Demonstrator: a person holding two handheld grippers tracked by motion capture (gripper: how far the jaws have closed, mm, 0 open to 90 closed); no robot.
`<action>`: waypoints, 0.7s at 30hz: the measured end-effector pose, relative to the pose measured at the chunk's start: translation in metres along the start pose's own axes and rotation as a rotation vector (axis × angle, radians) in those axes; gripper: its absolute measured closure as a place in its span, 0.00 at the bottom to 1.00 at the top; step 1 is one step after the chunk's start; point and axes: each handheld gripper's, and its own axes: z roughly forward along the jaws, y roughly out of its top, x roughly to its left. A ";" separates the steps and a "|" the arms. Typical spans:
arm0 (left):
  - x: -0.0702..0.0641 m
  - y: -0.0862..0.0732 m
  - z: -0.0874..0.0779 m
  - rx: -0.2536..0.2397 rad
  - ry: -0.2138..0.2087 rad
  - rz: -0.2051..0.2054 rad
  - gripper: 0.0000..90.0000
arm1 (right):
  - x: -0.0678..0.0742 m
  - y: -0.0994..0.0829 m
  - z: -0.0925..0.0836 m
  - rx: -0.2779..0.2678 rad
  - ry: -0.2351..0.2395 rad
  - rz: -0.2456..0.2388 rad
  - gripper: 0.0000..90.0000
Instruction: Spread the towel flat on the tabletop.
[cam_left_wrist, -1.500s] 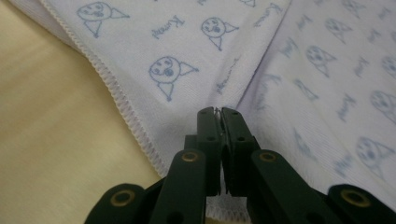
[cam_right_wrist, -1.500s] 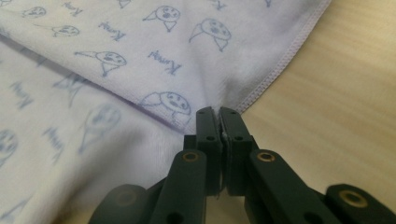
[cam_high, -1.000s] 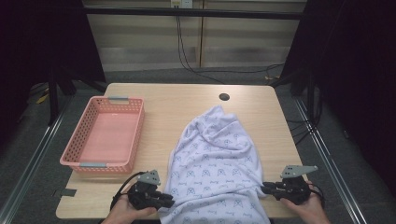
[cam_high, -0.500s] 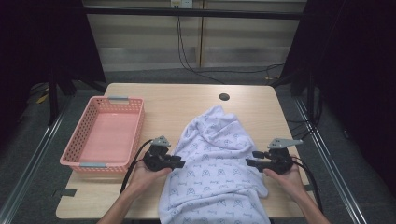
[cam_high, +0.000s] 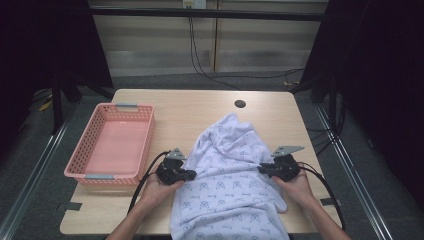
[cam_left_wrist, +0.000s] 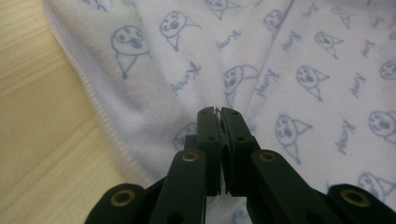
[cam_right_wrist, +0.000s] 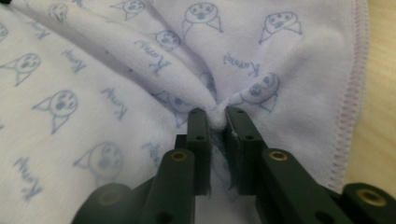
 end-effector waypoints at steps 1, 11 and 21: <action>-0.002 -0.002 -0.001 0.007 -0.015 -0.002 0.98 | 0.000 -0.003 -0.003 -0.001 0.004 -0.002 0.92; -0.052 -0.033 -0.022 0.088 -0.147 0.035 0.98 | 0.041 -0.042 -0.043 0.059 0.109 0.008 0.94; -0.083 -0.049 -0.036 0.126 -0.221 0.091 0.88 | 0.078 -0.058 -0.070 0.086 0.158 -0.064 0.75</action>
